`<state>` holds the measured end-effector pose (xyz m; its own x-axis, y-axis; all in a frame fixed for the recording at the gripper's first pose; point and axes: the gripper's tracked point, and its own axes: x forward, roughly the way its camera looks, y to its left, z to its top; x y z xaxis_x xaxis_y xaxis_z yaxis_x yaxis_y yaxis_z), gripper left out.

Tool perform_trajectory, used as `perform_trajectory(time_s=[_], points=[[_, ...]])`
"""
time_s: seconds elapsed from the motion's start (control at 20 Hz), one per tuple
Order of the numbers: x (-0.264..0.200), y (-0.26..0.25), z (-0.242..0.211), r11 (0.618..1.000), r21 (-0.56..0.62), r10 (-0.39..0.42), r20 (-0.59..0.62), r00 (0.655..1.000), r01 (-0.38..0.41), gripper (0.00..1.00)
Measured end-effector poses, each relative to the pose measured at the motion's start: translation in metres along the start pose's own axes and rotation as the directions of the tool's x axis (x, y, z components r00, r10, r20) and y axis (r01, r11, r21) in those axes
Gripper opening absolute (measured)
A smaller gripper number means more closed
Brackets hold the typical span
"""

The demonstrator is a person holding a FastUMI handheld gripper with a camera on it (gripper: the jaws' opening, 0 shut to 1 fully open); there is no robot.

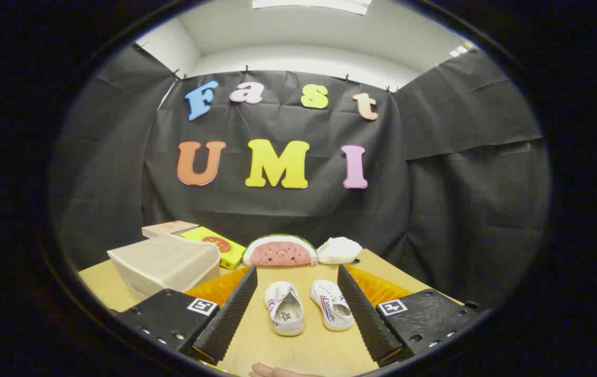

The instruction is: Open the storage box then place both shoes into the box .Put the left shoe in first, then the right shoe, with the right side of both shoes facing outward in a uniform manner.

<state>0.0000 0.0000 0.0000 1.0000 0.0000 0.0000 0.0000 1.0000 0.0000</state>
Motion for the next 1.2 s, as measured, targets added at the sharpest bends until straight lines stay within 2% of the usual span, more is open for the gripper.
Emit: perform_trajectory(time_s=[0.65,1.05,1.2], points=[[-0.002,0.006,-0.009,0.999,0.018,0.036,-0.006,0.999,-0.036,0.95],[0.012,-0.002,-0.027,1.0,0.004,0.019,-0.017,1.0,-0.019,0.95],[0.026,0.011,-0.036,0.995,0.05,0.085,-0.047,0.995,-0.083,0.95]])
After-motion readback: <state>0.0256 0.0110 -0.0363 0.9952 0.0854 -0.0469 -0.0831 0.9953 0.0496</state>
